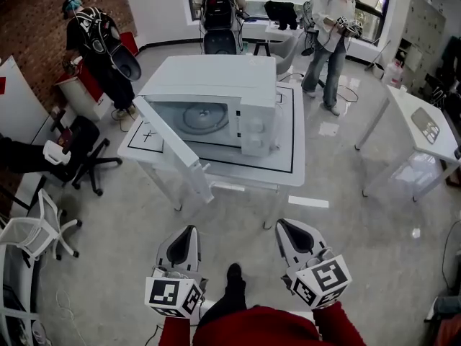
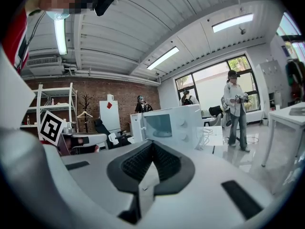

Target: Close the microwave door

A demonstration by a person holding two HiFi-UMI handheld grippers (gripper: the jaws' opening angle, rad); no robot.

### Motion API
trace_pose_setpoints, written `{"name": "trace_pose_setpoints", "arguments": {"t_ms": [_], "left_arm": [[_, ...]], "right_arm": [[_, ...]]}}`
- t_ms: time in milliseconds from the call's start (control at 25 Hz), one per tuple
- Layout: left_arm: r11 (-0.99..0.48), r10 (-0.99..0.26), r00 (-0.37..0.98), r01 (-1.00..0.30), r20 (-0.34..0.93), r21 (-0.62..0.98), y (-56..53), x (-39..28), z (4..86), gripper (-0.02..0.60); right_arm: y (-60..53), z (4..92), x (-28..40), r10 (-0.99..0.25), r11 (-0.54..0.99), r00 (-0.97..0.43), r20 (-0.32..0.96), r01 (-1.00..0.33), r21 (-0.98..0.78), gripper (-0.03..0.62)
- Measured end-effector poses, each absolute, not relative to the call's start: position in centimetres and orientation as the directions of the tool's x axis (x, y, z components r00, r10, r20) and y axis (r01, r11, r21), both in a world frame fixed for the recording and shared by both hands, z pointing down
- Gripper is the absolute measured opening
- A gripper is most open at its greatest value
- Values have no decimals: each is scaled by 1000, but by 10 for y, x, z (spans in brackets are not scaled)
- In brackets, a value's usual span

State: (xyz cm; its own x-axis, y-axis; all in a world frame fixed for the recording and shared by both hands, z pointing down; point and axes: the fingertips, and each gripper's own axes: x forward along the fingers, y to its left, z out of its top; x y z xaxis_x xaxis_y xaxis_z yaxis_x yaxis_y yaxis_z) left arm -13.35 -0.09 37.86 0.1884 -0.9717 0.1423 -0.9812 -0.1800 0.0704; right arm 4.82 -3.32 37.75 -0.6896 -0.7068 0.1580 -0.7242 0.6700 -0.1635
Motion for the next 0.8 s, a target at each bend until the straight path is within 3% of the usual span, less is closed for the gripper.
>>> {"name": "trace_pose_setpoints", "arguments": {"t_ms": [240,560,800], "left_arm": [[-214,-962,225,-973,155,83,-31,-143,383,12],[-283,-940,279,-959,196,10,-68,-151,388,163],[-372,-904,362,-928,228,1,-89,-147,394,176]], "right_arm": [[-63,378,30,-711,662,-682,173,-731,-162,12],[-91,384,6,-720,643,-666,194,-746,-175,12],[-109,380,-4,-739,632,-650,176,-760,-151,12]]}}
